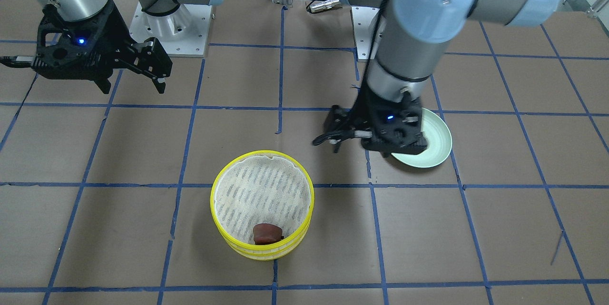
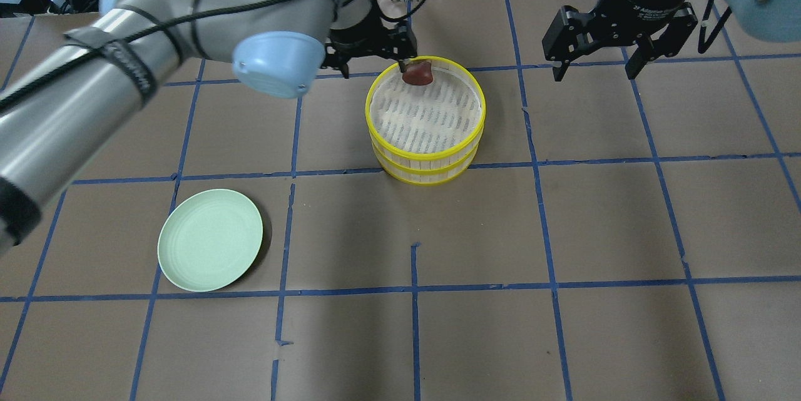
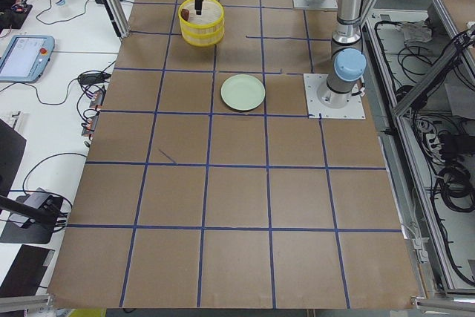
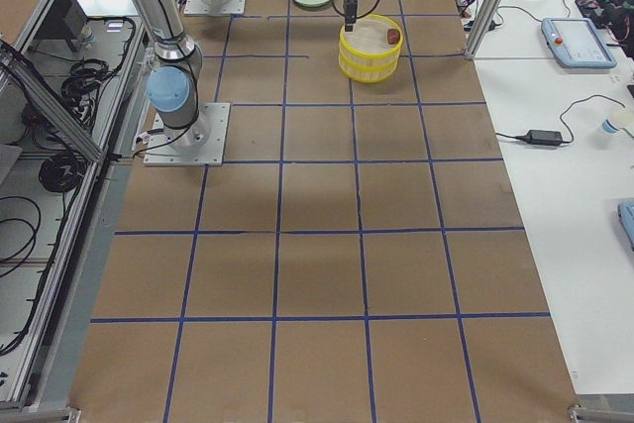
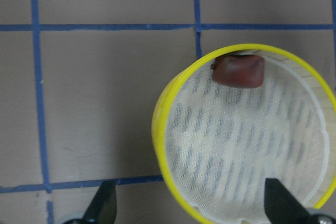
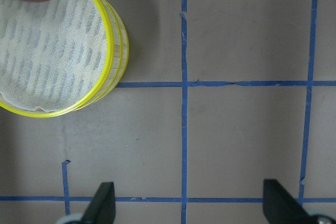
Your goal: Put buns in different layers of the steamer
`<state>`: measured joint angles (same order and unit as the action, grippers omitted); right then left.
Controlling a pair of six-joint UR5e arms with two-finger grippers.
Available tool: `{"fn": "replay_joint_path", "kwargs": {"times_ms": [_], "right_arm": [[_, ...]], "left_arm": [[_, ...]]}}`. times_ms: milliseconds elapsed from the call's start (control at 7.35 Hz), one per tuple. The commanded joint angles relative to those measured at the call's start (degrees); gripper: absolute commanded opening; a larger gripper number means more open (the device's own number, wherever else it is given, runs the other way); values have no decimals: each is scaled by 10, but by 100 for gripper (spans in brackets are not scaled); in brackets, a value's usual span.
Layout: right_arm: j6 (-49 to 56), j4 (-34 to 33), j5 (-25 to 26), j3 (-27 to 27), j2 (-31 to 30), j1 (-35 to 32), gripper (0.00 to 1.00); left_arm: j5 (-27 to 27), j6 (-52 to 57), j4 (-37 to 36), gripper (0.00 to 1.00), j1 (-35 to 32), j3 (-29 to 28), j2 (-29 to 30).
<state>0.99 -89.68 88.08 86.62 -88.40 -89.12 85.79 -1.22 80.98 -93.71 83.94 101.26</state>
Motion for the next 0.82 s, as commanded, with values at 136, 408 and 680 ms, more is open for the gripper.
{"fn": "replay_joint_path", "kwargs": {"times_ms": [136,408,680], "right_arm": [[1,4,14,-5,-2,0,100],[2,6,10,-5,-3,-1,100],[2,20,8,-4,-3,-1,100]], "left_arm": [[36,88,205,100,122,2,-100],[34,91,202,100,119,13,-89],[39,95,202,100,119,16,-89]]}}
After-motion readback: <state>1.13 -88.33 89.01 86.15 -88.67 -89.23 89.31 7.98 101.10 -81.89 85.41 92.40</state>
